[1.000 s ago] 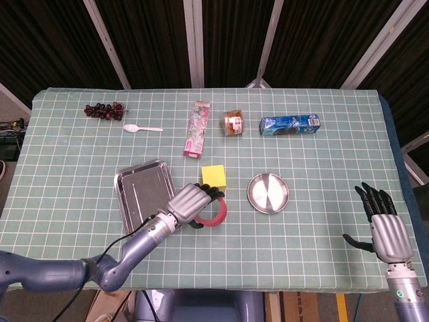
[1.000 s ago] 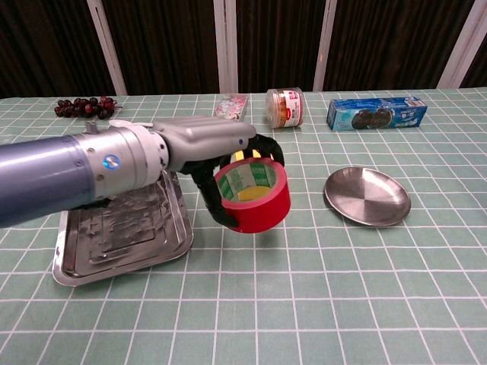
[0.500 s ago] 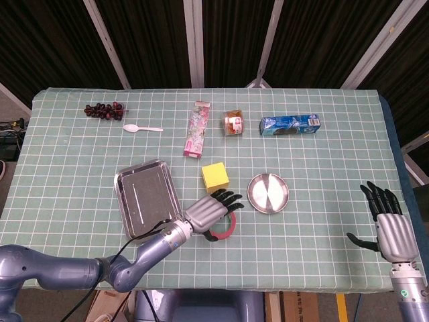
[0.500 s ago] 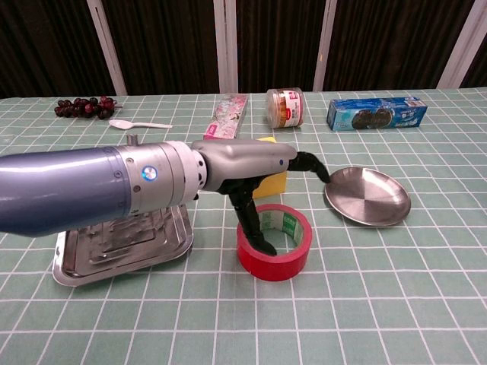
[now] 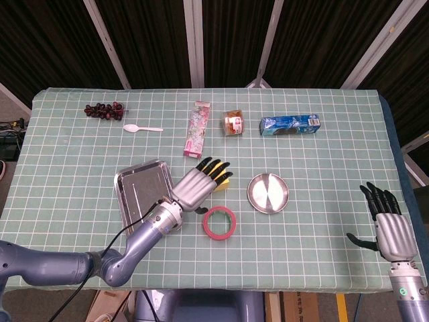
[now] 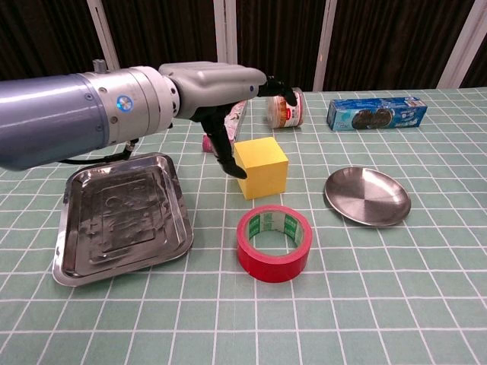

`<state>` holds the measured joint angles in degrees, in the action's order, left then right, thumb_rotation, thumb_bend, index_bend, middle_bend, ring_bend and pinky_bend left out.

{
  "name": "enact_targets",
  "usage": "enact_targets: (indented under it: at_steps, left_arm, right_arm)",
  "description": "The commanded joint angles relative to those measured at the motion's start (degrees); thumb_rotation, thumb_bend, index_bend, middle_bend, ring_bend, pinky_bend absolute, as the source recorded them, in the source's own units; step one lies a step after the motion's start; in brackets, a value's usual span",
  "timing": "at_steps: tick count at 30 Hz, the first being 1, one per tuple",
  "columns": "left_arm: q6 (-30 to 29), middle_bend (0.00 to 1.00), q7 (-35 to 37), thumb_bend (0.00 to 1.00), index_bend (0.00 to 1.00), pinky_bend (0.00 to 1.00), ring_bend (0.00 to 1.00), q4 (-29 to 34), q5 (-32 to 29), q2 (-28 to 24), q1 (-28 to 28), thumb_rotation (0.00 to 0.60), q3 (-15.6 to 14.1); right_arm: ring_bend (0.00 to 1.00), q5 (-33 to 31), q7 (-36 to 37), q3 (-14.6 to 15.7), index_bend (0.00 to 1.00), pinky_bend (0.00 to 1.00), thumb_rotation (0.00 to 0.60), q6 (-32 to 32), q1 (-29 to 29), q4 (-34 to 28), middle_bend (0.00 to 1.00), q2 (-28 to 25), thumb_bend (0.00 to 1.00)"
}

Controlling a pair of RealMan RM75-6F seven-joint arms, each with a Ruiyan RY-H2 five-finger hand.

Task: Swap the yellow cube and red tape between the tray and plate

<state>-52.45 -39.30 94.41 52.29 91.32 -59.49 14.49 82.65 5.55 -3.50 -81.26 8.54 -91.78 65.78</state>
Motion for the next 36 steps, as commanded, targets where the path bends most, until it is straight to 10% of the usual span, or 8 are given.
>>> enact_targets:
  at_steps: [1, 18, 36]
  left_arm:
    - [3.8, 0.0, -0.2, 0.0, 0.12, 0.0, 0.0, -9.8, -4.9, 4.1, -4.3, 0.6, 1.4]
    - [14.2, 0.01, 6.6, 0.0, 0.11, 0.05, 0.0, -26.1, -5.9, 10.5, -9.9, 0.6, 0.3]
    - [12.6, 0.31, 7.4, 0.49, 0.24, 0.37, 0.22, -35.3, -4.5, 16.4, -11.5, 0.6, -1.8]
  right_arm:
    - [0.07, -0.6, -0.4, -0.3, 0.0, 0.0, 0.6, 0.5, 0.2, 0.4, 0.0, 0.4, 0.14]
    - [0.07, -1.8, -0.6, -1.1, 0.0, 0.0, 0.6, 1.6, 0.1, 0.9, 0.0, 0.7, 0.14]
    - [0.08, -1.0, 2.3, -1.4, 0.0, 0.0, 0.6, 1.7, -0.1, 1.1, 0.0, 0.9, 0.14]
